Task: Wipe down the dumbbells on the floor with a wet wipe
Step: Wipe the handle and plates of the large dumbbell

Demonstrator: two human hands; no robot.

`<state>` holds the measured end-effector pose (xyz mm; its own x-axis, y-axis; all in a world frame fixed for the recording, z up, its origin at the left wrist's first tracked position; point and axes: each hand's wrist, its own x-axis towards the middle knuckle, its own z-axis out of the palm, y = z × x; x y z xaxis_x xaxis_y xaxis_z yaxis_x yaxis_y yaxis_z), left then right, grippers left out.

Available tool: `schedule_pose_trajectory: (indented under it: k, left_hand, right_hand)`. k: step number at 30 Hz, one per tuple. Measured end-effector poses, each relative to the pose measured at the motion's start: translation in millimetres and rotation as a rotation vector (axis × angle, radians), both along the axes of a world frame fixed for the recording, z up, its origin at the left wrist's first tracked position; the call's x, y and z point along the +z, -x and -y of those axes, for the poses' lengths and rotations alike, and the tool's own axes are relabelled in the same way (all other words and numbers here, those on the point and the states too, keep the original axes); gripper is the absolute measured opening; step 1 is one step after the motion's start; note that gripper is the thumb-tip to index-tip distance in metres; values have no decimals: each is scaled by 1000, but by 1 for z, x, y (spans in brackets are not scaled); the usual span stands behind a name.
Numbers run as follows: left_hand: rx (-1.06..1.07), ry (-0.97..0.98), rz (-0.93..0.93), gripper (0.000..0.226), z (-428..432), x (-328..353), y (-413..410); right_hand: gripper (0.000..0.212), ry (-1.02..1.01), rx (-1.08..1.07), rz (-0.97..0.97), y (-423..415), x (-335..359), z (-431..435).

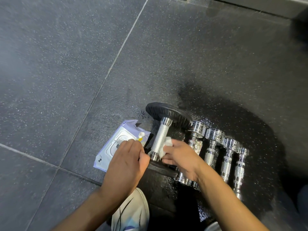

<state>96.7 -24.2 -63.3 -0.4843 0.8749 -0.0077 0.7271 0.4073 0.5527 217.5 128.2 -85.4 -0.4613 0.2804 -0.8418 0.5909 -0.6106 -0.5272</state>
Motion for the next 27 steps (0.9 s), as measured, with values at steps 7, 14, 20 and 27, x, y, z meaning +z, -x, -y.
schedule_pose_trajectory:
  k: [7, 14, 20, 27]
  left_hand:
    - [24, -8, 23, 18, -1, 2, -1]
    - [24, -10, 22, 18, 0, 1, -1]
    - [15, -20, 14, 20, 0, -1, -1]
    - [25, -29, 15, 16, 0, 1, -1]
  right_hand:
    - [18, 108, 53, -36, -4, 6, -7]
    - [46, -44, 25, -23, -8, 11, -1]
    - [64, -321, 106, 111, 9, 12, 23]
    - [62, -83, -70, 22, -1, 7, 12]
